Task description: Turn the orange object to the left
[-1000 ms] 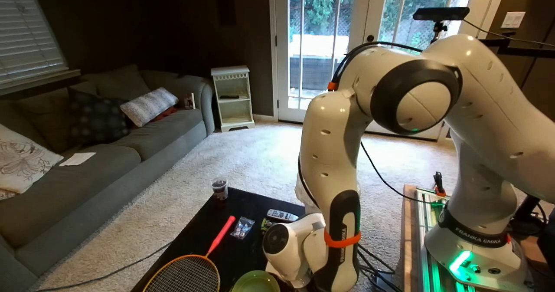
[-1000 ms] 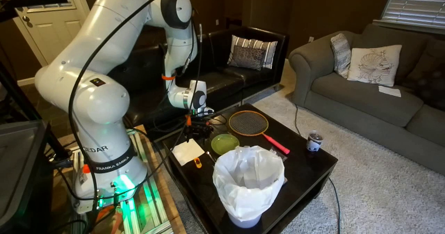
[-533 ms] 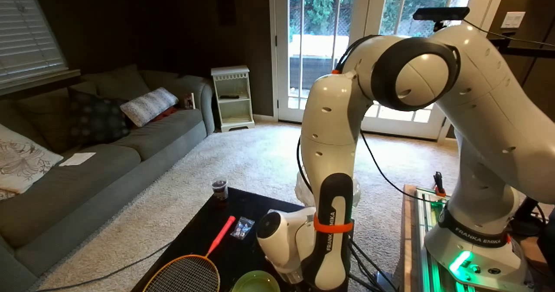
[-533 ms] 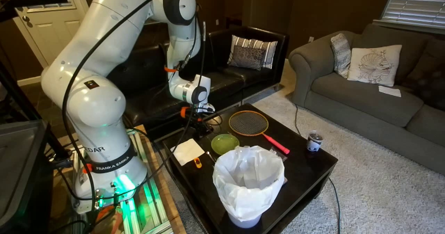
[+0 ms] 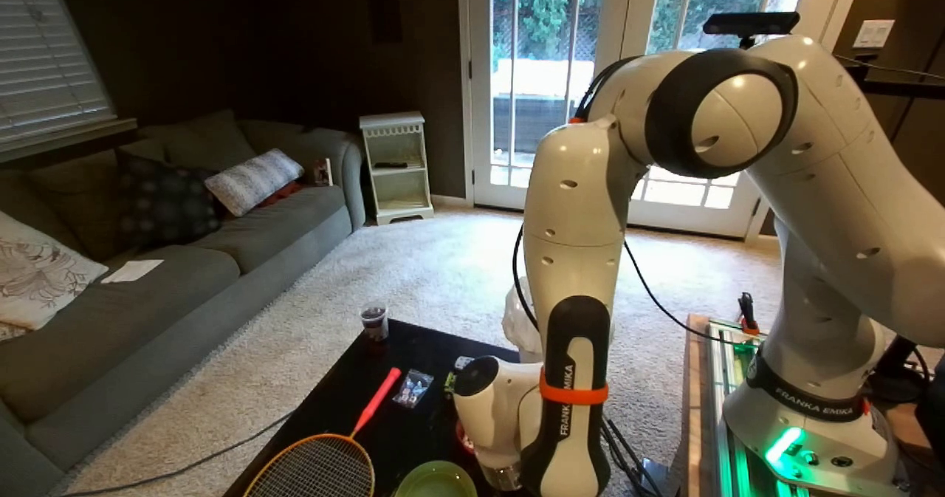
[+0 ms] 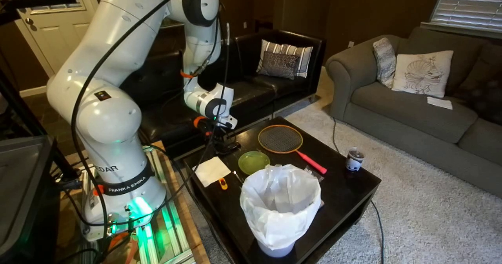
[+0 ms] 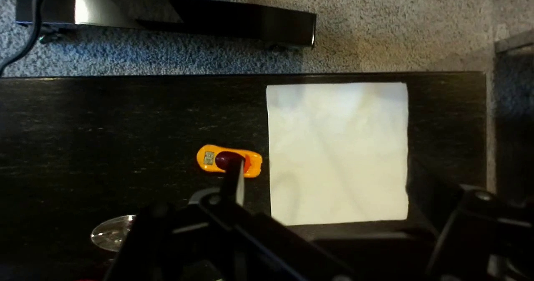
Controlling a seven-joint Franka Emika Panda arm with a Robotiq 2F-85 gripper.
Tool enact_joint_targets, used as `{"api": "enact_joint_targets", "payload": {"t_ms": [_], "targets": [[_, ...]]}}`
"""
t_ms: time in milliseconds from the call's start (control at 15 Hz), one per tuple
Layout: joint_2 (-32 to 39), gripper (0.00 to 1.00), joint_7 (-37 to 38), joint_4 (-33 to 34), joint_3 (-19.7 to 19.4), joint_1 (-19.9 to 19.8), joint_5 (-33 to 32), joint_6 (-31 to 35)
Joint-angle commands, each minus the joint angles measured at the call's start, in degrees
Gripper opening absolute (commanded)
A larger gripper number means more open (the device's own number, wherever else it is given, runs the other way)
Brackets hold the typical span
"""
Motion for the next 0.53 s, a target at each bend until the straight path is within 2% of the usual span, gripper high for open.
{"api": "enact_joint_targets", "payload": {"t_ms": [0, 200, 467], "targets": [[-3.09, 1.0, 6.25, -5.15, -0.65, 1.87, 5.31, 7.59], [-4.3, 1.0, 11.32, -7.56, -4.87, 7.14, 7.39, 13.13], [-5.47, 1.0, 15.59, -9.06, -13.15, 16.69, 7.47, 13.1]]}}
